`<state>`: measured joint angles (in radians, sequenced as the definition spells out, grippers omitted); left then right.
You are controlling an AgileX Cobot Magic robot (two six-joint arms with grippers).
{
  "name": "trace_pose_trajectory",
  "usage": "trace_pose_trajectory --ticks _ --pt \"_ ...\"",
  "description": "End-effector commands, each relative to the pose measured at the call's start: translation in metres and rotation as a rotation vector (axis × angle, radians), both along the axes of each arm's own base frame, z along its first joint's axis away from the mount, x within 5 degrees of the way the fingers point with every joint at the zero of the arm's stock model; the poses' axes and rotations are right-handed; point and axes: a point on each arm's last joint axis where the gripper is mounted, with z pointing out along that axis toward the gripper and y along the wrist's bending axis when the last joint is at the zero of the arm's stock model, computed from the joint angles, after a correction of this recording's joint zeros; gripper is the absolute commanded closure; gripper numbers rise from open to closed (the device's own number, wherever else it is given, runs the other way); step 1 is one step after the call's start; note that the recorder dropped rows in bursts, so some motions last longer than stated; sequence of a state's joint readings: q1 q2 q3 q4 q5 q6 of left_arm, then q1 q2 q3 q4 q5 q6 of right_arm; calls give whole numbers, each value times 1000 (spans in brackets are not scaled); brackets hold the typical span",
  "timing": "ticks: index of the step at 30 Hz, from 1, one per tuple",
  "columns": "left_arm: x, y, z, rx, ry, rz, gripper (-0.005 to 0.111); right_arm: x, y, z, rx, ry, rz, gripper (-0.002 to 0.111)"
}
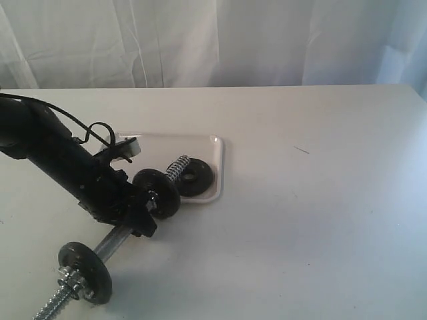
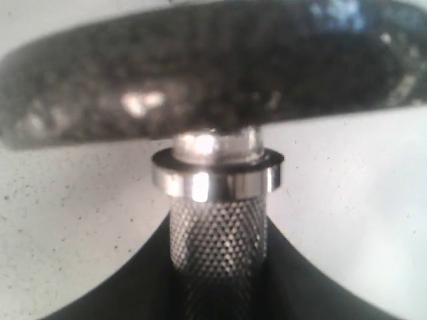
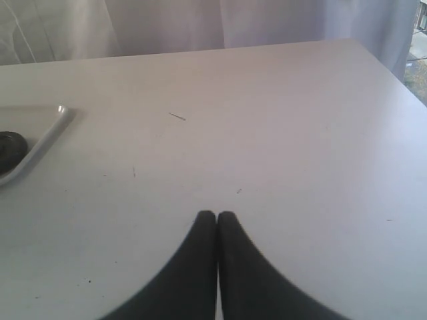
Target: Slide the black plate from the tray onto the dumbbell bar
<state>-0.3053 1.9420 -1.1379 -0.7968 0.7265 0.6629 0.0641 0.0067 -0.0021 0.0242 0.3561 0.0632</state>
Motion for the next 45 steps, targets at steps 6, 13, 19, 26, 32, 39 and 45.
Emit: trace_pose_trajectory --ticks 6,13,19,26,32,39,45 --pt "-8 -3 49 -116 -128 -70 107 0 0 0 0 -11 -7 108" --pt "-16 -1 73 -137 -177 -95 107 2 -1 13 -52 -154 -5 108" --pt "-25 4 91 -103 -246 -141 107 2 -3 39 894 -371 -83 108" --pt "-35 12 112 -65 -307 -163 107 1 -1 40 927 -309 -67 108" --pt "-39 13 105 -55 -275 -167 107 0 8 100 596 -254 50 108" --pt "-45 19 97 -1 -285 -143 107 58 20 183 206 -127 121 108" --pt "-55 25 121 13 -374 -115 107 124 30 220 155 -79 127 108"
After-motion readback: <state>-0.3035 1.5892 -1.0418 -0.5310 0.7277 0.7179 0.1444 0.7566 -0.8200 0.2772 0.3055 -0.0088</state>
